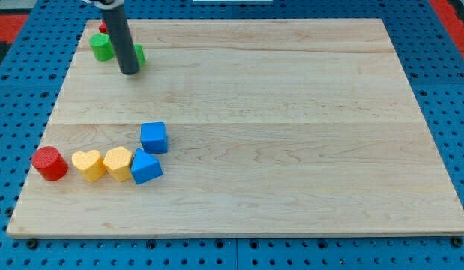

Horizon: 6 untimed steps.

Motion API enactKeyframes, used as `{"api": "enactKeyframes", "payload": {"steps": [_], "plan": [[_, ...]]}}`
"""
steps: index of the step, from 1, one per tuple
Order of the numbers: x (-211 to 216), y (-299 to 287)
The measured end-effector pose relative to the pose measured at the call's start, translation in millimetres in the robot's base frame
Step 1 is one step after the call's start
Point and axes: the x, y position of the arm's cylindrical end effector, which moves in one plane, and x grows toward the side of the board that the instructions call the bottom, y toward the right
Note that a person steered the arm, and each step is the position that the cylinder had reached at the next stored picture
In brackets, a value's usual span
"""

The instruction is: Move the blue cube down a bit

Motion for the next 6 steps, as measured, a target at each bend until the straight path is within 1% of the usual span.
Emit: {"api": "enactKeyframes", "payload": {"steps": [1, 2, 3, 4, 5, 6], "plan": [[20.2, -4.6], [93.4, 67.6], [151.8, 74.8], [159.9, 74.8], [170.2, 143.2], [202.5, 139.7]]}}
